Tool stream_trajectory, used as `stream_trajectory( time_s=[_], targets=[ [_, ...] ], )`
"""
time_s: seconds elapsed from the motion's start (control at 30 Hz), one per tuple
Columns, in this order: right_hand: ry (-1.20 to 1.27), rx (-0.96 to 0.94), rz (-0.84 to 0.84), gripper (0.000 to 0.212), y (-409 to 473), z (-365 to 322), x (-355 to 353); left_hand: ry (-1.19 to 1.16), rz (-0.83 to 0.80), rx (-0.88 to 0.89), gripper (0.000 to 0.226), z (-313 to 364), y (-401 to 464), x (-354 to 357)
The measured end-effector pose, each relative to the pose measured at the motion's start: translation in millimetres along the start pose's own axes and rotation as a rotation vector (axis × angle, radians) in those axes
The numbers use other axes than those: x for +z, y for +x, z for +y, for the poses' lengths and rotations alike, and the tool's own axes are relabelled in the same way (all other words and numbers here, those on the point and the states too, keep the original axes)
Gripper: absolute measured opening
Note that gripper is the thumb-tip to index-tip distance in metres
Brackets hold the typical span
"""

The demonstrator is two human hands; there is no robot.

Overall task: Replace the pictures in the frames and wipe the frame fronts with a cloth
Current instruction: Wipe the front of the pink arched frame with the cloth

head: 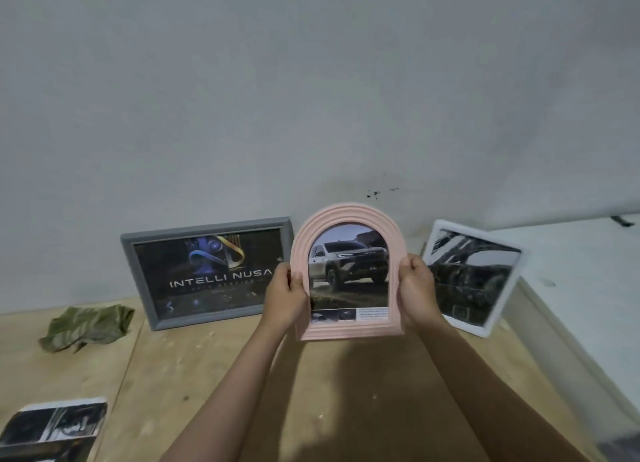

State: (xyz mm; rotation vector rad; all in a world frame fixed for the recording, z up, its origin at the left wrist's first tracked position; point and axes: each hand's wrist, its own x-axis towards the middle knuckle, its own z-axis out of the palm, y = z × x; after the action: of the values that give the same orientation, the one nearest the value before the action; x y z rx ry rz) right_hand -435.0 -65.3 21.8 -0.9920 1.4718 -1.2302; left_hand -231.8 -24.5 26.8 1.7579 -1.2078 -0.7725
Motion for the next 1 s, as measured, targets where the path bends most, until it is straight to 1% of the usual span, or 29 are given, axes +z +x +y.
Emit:
stream_trajectory(
  time_s=[0.13,0.2,0.3,0.47,0.6,0.7,0.9,1.0],
  targets=[
    [-0.057,0.005,-0.033,0.024,36,3,-17,-0.063,0.034,-0.074,0.014,10,15,39],
    [-0.108,0.008,-0.070,0.024,48,3,-18,-0.105,0.063,-0.123,0.014,10,21,50],
    [-0.165,0.020,-0.097,0.027,65,7,-15,-0.104,0.126,-0.155,0.013,11,36,62],
    [-0.187,0.044,-0.072,0.028,88,7,-7,-0.100,0.172,-0.183,0.016,15,55,77],
    [-0.208,0.030,-0.048,0.020,104,11,-2,-0.087,0.186,-0.223,0.020,9,64,88],
    [-0.234,0.017,-0.028,0.018,111,21,1,-0.072,0.193,-0.247,0.020,5,67,93],
    [-0.217,0.049,0.037,0.020,113,31,7,-0.054,0.205,-0.241,0.019,0,70,95],
    [-0.186,0.081,0.047,0.025,109,31,8,-0.075,0.219,-0.287,0.029,1,69,96]
  ],
)
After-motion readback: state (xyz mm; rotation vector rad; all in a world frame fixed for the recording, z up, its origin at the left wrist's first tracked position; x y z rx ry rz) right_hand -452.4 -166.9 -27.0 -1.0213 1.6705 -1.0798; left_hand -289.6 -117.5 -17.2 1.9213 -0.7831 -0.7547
